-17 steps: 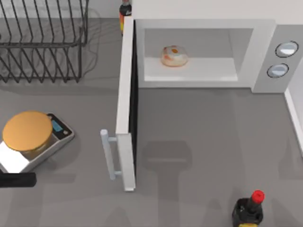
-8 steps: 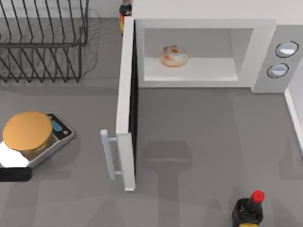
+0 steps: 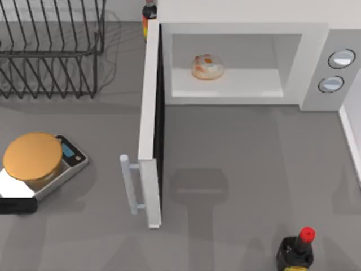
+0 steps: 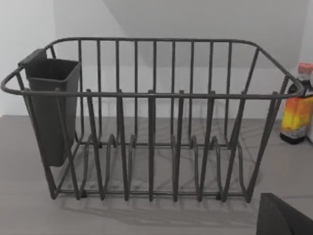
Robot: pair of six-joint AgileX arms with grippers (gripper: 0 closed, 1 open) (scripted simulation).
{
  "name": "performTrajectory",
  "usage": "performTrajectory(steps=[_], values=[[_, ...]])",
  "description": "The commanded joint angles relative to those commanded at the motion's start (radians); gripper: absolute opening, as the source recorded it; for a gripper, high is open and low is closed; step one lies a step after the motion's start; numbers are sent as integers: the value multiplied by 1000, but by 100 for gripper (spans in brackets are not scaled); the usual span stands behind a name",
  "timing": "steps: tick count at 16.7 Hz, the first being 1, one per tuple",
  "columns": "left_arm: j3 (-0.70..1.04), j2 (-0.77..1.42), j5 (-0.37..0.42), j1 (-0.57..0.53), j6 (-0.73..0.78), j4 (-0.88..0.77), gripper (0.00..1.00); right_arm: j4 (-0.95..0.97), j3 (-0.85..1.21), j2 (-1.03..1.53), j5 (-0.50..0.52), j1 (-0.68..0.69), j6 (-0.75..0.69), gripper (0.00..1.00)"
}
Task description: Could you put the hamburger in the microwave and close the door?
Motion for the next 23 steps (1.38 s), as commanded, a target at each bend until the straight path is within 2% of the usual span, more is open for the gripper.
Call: performTrajectory(steps=[4, 14, 17, 23], values=[[162, 194, -39, -79, -86, -128, 0, 0, 0, 0, 0, 0, 0, 100], [683, 893, -126, -296, -362, -548, 0, 0, 0, 0, 0, 0, 0, 100], [754, 979, -131, -319, -399, -607, 0, 0, 0, 0, 0, 0, 0, 100], [754, 985, -130, -317, -402, -607, 0, 0, 0, 0, 0, 0, 0, 100]])
